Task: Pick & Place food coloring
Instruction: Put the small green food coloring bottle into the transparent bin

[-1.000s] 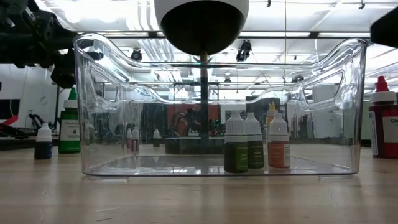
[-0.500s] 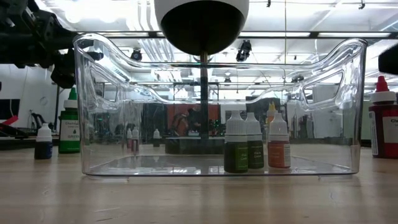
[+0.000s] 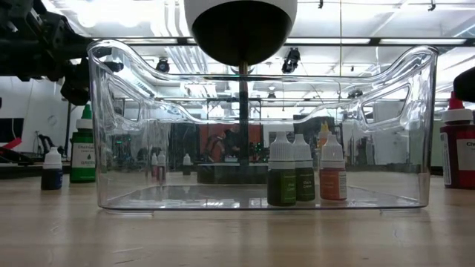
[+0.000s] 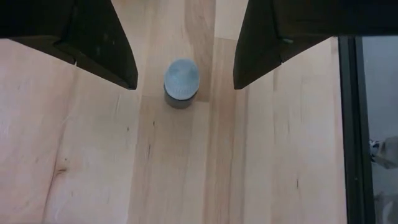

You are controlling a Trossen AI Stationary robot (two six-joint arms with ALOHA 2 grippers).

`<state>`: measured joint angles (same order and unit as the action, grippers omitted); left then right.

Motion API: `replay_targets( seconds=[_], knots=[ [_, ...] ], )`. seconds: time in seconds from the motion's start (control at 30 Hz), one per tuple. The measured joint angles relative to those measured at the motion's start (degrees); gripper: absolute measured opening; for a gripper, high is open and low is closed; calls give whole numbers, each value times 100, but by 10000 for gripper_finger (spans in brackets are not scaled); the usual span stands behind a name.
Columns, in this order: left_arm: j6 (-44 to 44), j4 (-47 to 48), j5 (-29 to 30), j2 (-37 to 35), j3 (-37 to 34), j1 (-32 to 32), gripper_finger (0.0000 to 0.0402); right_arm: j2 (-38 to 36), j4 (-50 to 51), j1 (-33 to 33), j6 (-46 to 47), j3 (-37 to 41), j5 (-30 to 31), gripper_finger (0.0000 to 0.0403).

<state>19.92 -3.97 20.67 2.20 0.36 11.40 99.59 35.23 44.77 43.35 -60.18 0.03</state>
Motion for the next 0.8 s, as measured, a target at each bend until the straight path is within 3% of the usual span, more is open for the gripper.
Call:
replay_targets(
  seconds=[0.8],
  knots=[
    [2,0,-2,-1,0,1,161,0,-24,-4,-2,-16,15,168]
  ],
)
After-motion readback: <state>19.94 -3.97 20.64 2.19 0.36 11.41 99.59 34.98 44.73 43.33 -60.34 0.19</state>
